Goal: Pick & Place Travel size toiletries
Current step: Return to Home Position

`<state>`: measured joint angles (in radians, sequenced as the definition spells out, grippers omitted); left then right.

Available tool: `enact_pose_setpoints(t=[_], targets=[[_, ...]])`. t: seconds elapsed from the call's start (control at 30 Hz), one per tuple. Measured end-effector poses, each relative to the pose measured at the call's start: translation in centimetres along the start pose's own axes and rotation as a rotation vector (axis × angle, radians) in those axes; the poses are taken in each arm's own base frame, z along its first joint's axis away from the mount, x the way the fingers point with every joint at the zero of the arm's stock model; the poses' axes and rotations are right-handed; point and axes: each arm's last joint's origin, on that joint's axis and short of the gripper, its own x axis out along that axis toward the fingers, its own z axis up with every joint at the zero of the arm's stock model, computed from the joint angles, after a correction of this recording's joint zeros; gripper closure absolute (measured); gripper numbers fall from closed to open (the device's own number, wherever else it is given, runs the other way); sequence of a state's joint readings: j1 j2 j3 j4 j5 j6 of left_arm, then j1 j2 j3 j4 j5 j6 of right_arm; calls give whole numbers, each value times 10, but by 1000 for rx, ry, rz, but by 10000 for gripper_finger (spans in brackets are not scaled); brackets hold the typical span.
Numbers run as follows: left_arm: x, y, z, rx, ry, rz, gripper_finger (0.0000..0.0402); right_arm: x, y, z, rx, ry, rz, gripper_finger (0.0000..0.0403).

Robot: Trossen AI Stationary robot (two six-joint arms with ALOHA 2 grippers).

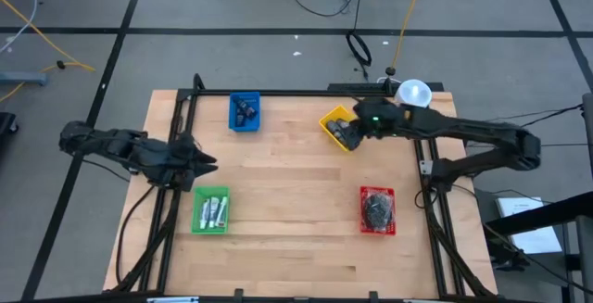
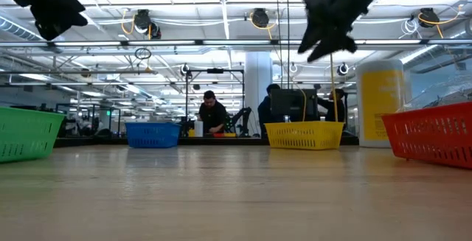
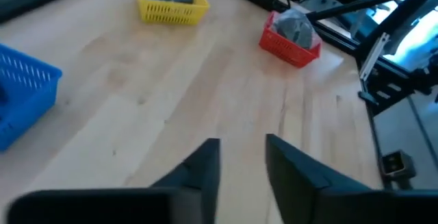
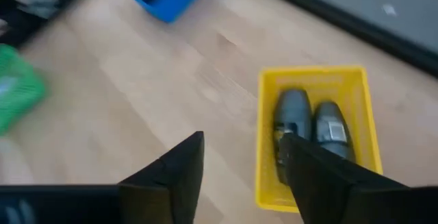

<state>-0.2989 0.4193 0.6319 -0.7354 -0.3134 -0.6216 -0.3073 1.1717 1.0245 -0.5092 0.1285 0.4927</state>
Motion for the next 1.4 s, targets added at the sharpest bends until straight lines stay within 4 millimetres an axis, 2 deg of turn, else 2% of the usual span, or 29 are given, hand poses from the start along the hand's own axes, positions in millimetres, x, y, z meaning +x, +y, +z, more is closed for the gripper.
enact_pose_setpoints(t=[0.2, 0.37, 0.5, 0.67, 0.97, 1.2, 1.4], targets=[[-6, 12, -15, 123, -69, 0, 388, -50, 6, 0, -62, -135, 119, 286], [-10, 20, -25, 151, -228, -112, 393, -79, 8, -4, -145, -215, 192, 354], [-10, 25, -34, 180, -340, -225, 397, -94, 7, -14, -239, -278, 249, 396], [-2, 24, -41, 246, -344, -288, 400, -94, -1, -40, -300, -416, 349, 393], [11, 21, -47, 262, -399, -353, 399, -94, -37, -94, -184, -597, 501, 402], [28, 23, -61, 233, -392, -374, 400, -92, -56, -119, -130, -643, 536, 402], [51, 27, -81, 157, -419, -411, 399, -77, -65, -139, -72, -645, 564, 402]])
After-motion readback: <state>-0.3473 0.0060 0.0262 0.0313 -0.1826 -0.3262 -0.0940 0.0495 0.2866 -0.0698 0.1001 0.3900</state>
